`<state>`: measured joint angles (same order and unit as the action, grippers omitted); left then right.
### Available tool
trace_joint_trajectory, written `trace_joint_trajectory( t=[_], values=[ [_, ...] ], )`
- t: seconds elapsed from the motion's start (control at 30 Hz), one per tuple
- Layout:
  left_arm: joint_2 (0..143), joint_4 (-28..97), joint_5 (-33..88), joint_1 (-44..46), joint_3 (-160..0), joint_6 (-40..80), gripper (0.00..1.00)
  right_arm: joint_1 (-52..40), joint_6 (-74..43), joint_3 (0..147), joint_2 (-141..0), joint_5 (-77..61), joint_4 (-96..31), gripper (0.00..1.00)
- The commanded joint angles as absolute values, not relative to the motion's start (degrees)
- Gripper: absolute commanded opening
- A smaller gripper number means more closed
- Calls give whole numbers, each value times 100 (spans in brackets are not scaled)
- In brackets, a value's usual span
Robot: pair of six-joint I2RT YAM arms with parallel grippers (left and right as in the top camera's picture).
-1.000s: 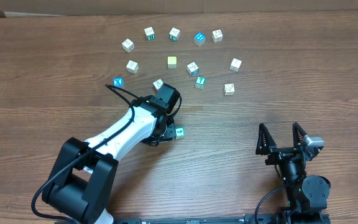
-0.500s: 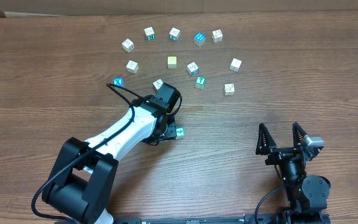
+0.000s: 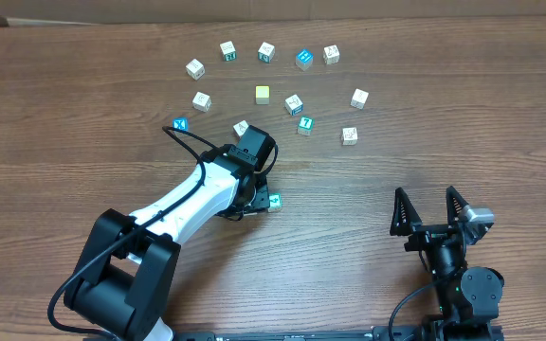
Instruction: Form a horizontal line
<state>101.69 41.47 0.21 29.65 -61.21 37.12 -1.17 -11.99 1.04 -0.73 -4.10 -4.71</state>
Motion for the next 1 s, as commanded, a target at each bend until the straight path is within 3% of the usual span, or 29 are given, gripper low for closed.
trace_joint_trajectory(
  t=[0.0,0.13,0.6,0.8,0.97],
  values=[
    [10158,4115,-58,2998,-6084,3621,34,-99,-1192,47,-16,-416,-443,100],
    [10158,4032,-34,2998,-6084,3623,29,-99,-1192,47,-16,-416,-443,100],
    [10158,4021,-38,2998,-6084,3621,33,-99,-1192,47,-16,-416,-445,100],
    [10158,4023,-36,2998,-6084,3618,50,-99,-1192,47,-16,-419,-443,100],
    [10156,4005,-43,2991,-6093,3621,57,-99,-1192,47,-16,-416,-443,100]
  ],
)
